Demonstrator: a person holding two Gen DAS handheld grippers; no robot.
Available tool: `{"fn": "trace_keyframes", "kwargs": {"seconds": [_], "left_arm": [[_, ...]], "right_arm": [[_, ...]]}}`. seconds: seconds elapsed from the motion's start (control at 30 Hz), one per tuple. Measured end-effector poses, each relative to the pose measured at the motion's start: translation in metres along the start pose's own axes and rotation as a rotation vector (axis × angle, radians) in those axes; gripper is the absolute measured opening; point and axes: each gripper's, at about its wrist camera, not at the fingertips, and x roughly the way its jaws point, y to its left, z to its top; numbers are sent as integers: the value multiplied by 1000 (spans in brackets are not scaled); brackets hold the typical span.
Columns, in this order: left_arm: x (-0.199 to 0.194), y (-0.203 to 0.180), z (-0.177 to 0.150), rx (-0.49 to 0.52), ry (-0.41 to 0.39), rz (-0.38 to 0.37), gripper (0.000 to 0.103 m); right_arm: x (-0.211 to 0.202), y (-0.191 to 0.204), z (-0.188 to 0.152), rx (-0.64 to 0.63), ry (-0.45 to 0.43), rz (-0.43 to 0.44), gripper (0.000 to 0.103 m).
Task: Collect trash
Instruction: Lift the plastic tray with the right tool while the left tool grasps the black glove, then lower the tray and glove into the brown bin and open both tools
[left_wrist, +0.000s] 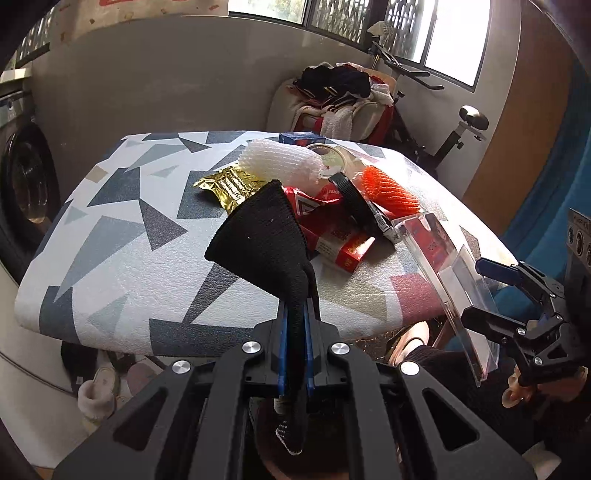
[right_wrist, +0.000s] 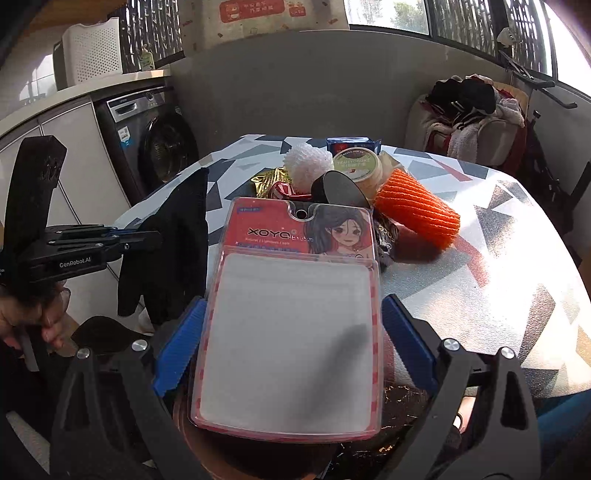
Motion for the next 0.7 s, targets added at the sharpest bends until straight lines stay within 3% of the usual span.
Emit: {"fn": "trace_keyframes", "kwargs": {"seconds": [0.37, 0.47, 0.7], "left_arm": [[-27, -10, -36, -15, -17, 9, 8], [-33, -7, -42, -14, -26, 33, 8], [-34, 0, -49, -38, -25, 41, 8]], "right_arm": [[1, 19, -42, 2, 52, 77, 93], [7, 24, -52, 7, 102, 124, 93], [28, 58, -75, -110, 257, 218, 93]]}}
